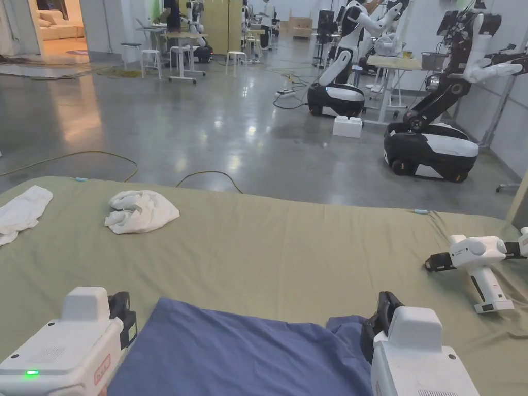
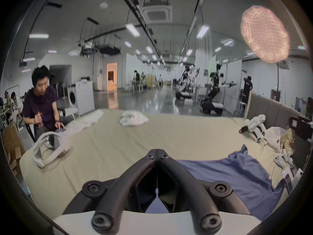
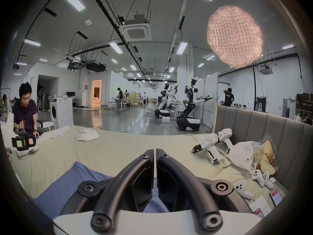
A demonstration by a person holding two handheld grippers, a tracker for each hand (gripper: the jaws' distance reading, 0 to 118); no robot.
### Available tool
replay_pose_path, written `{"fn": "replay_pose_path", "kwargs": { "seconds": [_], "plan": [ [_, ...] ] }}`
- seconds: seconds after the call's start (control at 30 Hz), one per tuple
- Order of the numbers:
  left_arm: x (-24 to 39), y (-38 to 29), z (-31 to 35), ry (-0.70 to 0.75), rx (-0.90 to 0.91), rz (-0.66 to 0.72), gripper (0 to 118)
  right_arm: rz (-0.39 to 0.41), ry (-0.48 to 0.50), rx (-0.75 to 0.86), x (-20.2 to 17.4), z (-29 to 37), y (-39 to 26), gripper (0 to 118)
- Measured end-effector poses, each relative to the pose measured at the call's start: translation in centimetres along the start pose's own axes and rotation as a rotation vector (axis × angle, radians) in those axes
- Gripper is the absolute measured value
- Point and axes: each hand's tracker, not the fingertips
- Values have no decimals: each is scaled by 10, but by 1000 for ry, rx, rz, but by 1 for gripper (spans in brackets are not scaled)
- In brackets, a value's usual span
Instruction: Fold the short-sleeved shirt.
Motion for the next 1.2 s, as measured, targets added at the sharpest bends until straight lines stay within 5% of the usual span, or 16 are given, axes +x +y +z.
{"fn": "replay_pose_path", "kwargs": {
  "seconds": [0.37,0.5,0.6,0.8,0.93,0.97,1.07,1.13,1.2],
  "plan": [
    [-21,13,-209,-80,-416,56,3,17,-8,-172,12,-53,-48,1],
    [-11,6,-262,-83,-535,64,76,22,-18,-232,19,-66,-66,1],
    [-1,-4,-293,-67,-587,60,83,32,-31,-271,25,-72,-79,1],
    [14,-29,-322,-14,-730,-39,78,37,-58,-336,37,-74,-96,1],
    [36,-35,-312,4,-654,-131,68,10,-72,-388,49,-78,-104,1],
    [43,-35,-310,-15,-646,-150,58,0,-78,-404,52,-82,-106,1],
    [44,-32,-304,-61,-634,-162,0,-21,-94,-459,67,-96,-109,4],
    [47,-29,-296,-63,-632,-143,0,-39,-93,-496,81,-112,-110,14],
    [37,-23,-283,-95,-615,-115,0,-49,-97,-550,95,-131,-111,41]
  ]
}}
